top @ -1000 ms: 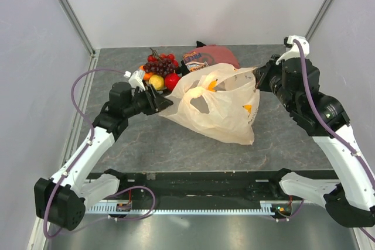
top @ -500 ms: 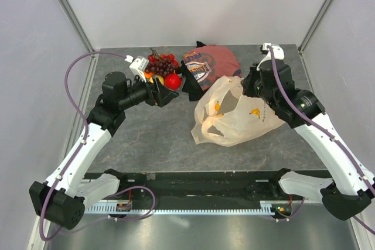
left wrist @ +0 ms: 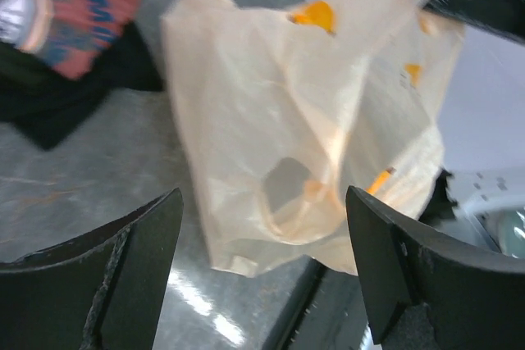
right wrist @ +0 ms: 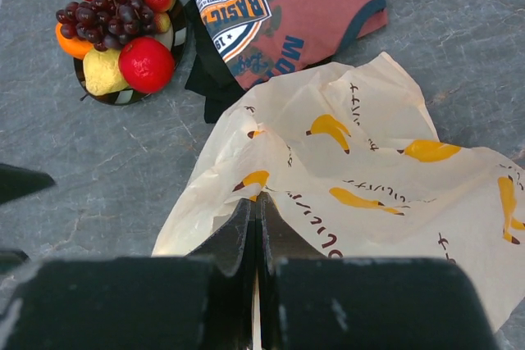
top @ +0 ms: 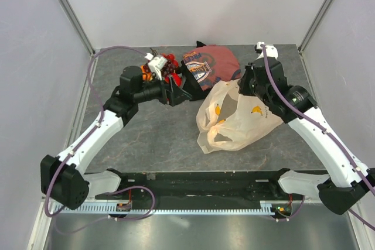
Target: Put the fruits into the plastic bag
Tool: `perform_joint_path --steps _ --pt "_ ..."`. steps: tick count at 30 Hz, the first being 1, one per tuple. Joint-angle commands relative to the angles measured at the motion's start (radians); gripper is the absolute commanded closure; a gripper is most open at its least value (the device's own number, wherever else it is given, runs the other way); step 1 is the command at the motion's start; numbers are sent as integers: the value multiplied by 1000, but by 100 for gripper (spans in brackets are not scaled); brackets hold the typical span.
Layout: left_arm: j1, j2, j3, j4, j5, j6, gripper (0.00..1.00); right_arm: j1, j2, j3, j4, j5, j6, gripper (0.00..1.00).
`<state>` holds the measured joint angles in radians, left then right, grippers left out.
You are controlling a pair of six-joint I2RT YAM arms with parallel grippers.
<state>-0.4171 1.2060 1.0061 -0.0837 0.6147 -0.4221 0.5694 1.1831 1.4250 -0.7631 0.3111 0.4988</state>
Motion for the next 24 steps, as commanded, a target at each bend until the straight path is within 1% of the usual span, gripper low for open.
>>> perform_joint_path --steps 1,2,5,11,12,16,21,23,24 --pt "-106 44 37 79 144 -26 13 -3 19 23 39 9 14 100" --pt "-133 59 34 79 151 -23 13 -3 27 29 41 11 17 100" --pt "-170 81 8 79 148 -23 14 -5 42 41 42 11 24 100" --pt "-218 110 -37 79 31 9 15 -11 56 57 54 -13 32 100" --pt "-226 122 -40 79 -14 14 16 -11 56 57 57 -23 32 100" --pt "-256 162 -44 81 -99 37 16 -13 50 52 64 -38 47 100" --pt "-290 233 -23 148 -105 20 17 -13 35 40 67 -41 55 100" --pt "-296 254 -9 165 -113 14 19 -13 32 32 67 -38 55 100" --pt "-298 273 -4 170 -121 6 22 -14 29 28 67 -40 55 100"
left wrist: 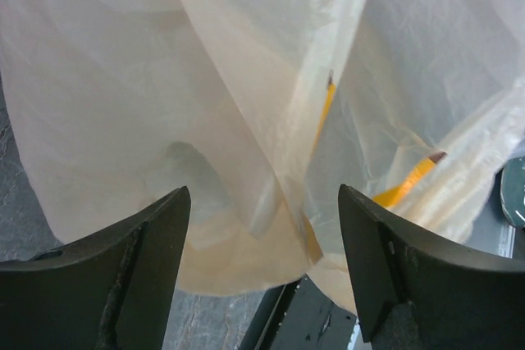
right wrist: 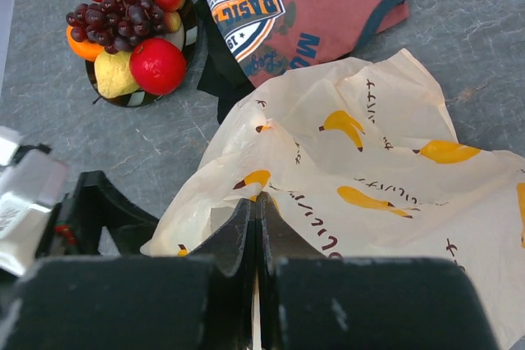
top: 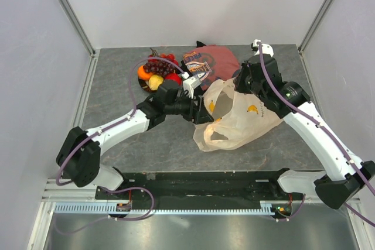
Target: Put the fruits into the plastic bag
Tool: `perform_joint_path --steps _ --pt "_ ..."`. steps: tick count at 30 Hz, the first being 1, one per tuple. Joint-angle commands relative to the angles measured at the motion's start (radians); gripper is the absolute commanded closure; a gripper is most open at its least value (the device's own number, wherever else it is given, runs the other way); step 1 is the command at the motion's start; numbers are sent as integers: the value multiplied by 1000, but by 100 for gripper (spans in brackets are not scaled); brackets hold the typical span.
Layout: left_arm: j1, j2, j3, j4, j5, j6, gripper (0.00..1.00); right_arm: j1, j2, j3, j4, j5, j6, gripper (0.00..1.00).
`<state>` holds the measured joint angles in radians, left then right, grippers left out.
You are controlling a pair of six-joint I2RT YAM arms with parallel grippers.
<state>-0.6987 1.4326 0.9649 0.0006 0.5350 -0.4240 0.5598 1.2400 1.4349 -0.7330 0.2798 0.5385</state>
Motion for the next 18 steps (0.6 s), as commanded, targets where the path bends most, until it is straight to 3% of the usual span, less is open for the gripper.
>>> perform_joint_path --steps 1,2,3,6,8,9,10,11,14,16,18 --pt "-19 54 41 99 -44 4 27 -5 -31 13 32 -11 17 100" --pt "-21 60 47 111 -43 -4 35 -6 -34 10 30 -16 17 100" --pt "-21 71 51 121 -43 -10 55 -5 -39 -1 27 -17 15 100" --pt "-19 68 83 128 -33 -27 98 -4 -54 -34 11 -13 -3 100" --pt "-19 49 122 107 -38 -57 99 -5 -60 -47 -20 19 -15 98" --pt "-18 40 136 102 -40 -74 98 -5 -63 -47 -32 24 -32 91" --pt "-18 20 150 102 -33 -93 98 -5 -62 -44 -60 27 -38 82" --pt "-18 14 181 102 -23 -129 98 -5 -59 -41 -72 33 -43 61" --pt "-10 46 276 67 35 -220 98 -4 -60 -18 -111 35 -55 24" --pt "-1 80 325 42 92 -275 98 -5 -66 1 -134 38 -61 11" --pt "11 130 377 56 117 -379 98 -5 -71 13 -154 39 -64 6"
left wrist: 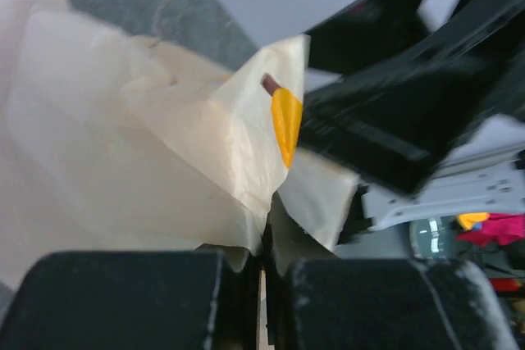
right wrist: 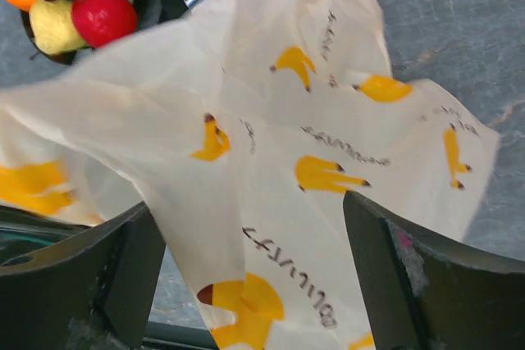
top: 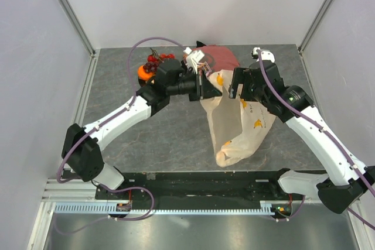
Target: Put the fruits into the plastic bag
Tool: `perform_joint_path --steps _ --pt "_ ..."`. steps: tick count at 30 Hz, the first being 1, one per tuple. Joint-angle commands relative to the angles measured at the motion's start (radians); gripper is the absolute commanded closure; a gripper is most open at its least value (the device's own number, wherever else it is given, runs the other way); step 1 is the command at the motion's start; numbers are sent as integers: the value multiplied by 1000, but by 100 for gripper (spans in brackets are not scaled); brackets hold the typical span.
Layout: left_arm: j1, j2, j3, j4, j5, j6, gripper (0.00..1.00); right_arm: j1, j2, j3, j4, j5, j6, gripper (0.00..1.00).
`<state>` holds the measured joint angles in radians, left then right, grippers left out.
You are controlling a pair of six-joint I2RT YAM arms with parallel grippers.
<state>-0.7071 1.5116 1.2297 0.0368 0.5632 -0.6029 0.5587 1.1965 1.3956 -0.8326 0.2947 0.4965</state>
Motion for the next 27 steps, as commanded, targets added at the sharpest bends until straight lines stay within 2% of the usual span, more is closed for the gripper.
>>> perform_joint_path --steps 1,4,7,10,13,16,20,27 --pt "24 65 123 41 111 -239 98 -3 -28 55 -77 24 -19 5" --pt "35 111 168 144 164 -371 98 0 -54 36 -80 17 -22 2" --pt "43 176 237 120 248 -408 99 0 -112 5 -37 35 -29 2" --pt "55 226 347 45 315 -345 98 -2 -158 22 16 5 -81 2" --pt "66 242 392 -58 343 -272 98 -2 -163 51 18 -5 -153 3" --pt "84 230 396 -81 342 -255 98 -2 -140 62 21 -43 -223 4" --pt "112 214 395 -89 343 -245 98 -2 -72 66 47 -129 -228 6" --pt "130 216 396 -109 380 -225 98 -2 -26 -4 127 -26 -254 12"
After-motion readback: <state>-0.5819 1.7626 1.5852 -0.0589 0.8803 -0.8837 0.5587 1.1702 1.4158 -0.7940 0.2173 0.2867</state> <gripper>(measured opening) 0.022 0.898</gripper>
